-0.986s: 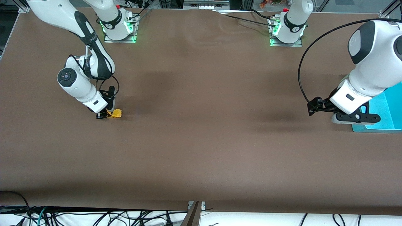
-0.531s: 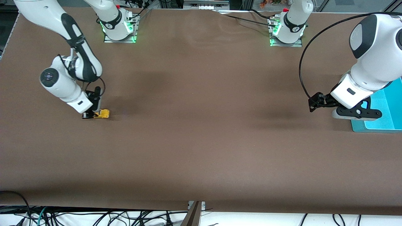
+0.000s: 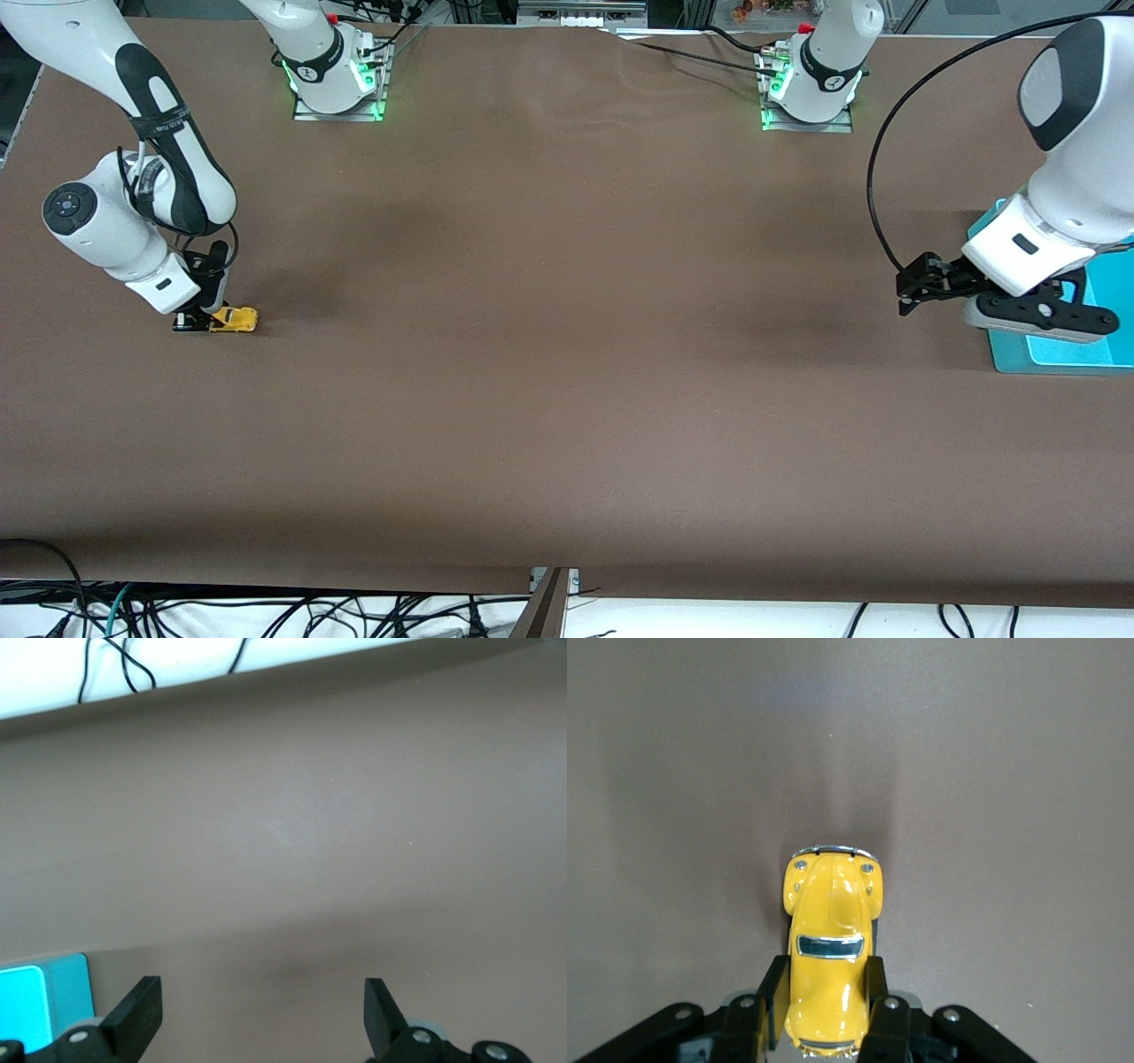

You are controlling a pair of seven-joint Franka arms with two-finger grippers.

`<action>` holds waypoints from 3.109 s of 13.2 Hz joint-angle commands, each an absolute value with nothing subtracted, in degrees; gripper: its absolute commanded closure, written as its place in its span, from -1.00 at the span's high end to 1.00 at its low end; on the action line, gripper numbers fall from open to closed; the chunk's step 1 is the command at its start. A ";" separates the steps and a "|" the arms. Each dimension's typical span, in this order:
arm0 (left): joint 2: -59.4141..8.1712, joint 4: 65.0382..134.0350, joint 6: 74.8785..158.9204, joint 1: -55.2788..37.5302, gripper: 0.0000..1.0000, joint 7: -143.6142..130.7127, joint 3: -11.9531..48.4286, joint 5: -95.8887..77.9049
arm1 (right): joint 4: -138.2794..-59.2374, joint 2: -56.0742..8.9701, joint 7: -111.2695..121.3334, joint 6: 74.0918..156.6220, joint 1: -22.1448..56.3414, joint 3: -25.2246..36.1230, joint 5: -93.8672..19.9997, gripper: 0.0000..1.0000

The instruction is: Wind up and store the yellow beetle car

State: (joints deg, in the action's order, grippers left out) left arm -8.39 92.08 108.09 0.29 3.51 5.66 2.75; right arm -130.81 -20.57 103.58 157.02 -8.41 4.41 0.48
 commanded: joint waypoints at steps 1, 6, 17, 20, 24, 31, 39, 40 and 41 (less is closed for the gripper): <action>-9.23 87.63 104.16 0.79 1.00 5.01 5.89 2.28 | -129.73 -24.87 104.50 158.56 -9.23 3.17 0.18 0.99; -8.35 87.54 99.49 0.97 1.00 3.88 5.89 1.50 | -125.43 -24.43 104.33 153.56 -9.14 1.85 0.00 1.00; -8.26 87.63 99.23 0.88 1.00 1.31 6.15 1.76 | -111.64 -24.26 88.28 136.25 -8.44 -2.45 -2.72 1.00; -8.35 87.72 98.00 0.88 1.00 1.06 6.15 2.11 | -108.29 -24.26 75.80 130.45 -8.09 -4.30 -2.64 1.00; -7.91 87.28 97.56 0.97 1.00 1.32 5.98 2.11 | -102.85 -23.73 55.33 120.00 -7.82 -7.38 -2.29 1.00; -10.01 87.10 96.06 0.79 1.00 1.76 6.07 2.11 | -92.29 -23.12 18.07 104.34 -4.75 -9.66 -2.46 1.00; -16.60 87.36 96.15 7.80 1.00 25.86 5.71 1.76 | -82.80 -18.02 3.60 92.03 -3.60 -11.60 -1.32 1.00; -17.92 87.36 96.33 9.30 1.00 32.37 5.71 2.02 | -82.71 -16.80 3.69 90.54 -3.78 -10.56 -1.49 1.00; -19.06 87.62 97.29 10.53 1.00 38.35 5.71 2.28 | -82.79 -14.96 3.60 90.01 -3.78 -8.89 -1.49 1.00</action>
